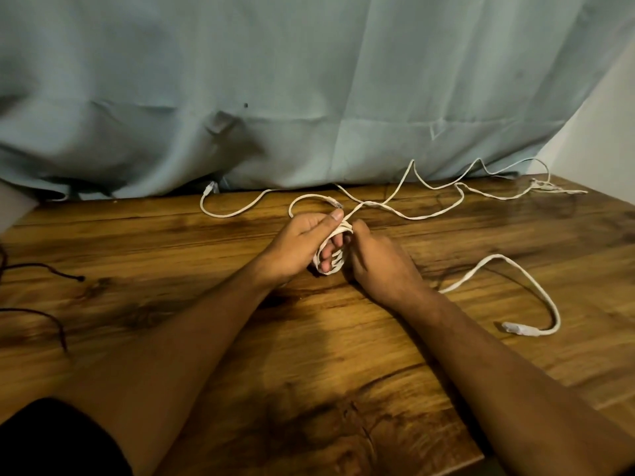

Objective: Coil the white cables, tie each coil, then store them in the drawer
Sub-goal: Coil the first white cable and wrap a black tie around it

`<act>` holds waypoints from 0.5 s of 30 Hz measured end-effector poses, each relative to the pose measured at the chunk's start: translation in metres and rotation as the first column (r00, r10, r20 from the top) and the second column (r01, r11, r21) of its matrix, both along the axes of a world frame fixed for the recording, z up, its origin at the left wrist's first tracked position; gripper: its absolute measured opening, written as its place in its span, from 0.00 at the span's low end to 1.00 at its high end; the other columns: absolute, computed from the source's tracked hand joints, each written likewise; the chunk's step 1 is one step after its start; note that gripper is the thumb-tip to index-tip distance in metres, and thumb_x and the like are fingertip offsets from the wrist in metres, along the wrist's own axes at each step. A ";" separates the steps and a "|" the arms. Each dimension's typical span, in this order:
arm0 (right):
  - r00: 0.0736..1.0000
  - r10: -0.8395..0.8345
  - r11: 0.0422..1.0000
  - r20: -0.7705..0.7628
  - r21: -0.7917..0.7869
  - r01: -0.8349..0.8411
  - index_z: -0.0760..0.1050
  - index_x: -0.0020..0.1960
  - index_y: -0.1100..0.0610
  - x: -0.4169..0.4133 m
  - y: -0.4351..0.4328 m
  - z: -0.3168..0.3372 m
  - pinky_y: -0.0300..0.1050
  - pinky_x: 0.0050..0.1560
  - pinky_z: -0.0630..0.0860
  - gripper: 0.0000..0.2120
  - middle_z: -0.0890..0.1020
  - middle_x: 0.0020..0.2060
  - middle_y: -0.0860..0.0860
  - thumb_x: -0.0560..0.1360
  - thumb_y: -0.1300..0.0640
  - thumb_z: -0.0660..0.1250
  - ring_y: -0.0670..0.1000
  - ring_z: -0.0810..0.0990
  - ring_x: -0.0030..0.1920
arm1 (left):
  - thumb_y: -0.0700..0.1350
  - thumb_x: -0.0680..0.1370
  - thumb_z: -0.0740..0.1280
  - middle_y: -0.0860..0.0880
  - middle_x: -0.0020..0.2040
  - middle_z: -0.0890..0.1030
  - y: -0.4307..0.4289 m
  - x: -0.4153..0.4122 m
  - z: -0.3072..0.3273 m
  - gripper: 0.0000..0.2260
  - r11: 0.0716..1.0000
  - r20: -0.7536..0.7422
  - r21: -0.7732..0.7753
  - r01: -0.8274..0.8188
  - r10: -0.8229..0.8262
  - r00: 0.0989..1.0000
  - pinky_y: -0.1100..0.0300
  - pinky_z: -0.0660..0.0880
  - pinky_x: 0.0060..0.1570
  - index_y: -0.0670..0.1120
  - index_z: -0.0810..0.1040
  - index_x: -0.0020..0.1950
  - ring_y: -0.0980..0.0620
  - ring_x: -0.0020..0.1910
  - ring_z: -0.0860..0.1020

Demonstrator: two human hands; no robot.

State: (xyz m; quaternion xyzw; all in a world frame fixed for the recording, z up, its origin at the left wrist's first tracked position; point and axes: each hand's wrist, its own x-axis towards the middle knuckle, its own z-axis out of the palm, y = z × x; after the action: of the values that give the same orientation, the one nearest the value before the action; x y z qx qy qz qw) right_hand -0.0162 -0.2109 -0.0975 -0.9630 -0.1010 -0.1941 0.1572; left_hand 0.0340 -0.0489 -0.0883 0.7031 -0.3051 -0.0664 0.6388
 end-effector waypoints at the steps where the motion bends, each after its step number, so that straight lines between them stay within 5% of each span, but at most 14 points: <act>1: 1.000 0.002 1.000 0.000 0.020 -0.002 0.66 0.58 0.54 0.000 -0.001 0.000 0.51 0.41 0.68 0.06 0.83 0.46 0.60 0.84 0.53 0.57 0.65 0.81 0.45 | 0.51 0.87 0.58 0.48 0.26 0.71 -0.001 -0.001 0.001 0.19 1.000 -0.022 -0.023 0.021 -0.022 1.000 0.60 0.73 0.29 0.42 0.76 0.42 0.52 0.23 0.73; 8: 0.997 0.069 0.995 0.025 0.071 -0.071 0.67 0.57 0.55 -0.001 -0.003 0.002 0.54 0.40 0.71 0.06 0.83 0.46 0.61 0.85 0.53 0.58 0.67 0.81 0.46 | 0.53 0.86 0.56 0.52 0.25 0.63 0.004 -0.001 0.012 0.18 0.961 -0.324 -0.062 0.268 -0.273 0.906 0.55 0.73 0.40 0.44 0.73 0.42 0.53 0.23 0.65; 15: 0.995 0.089 0.972 0.045 0.213 -0.097 0.69 0.60 0.55 0.000 -0.004 0.001 0.57 0.41 0.77 0.13 0.84 0.45 0.56 0.82 0.47 0.56 0.60 0.82 0.43 | 0.49 0.85 0.59 0.50 0.30 0.72 0.004 -0.008 0.011 0.13 0.916 -0.369 -0.227 0.330 -0.394 0.841 0.49 0.77 0.53 0.45 0.73 0.43 0.51 0.30 0.77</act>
State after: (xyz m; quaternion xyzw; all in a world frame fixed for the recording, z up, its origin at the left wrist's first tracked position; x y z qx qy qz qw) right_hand -0.0165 -0.2154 -0.0966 -0.9310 -0.1273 -0.2132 0.2674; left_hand 0.0260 -0.0451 -0.0773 0.5514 -0.2969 -0.3074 0.7165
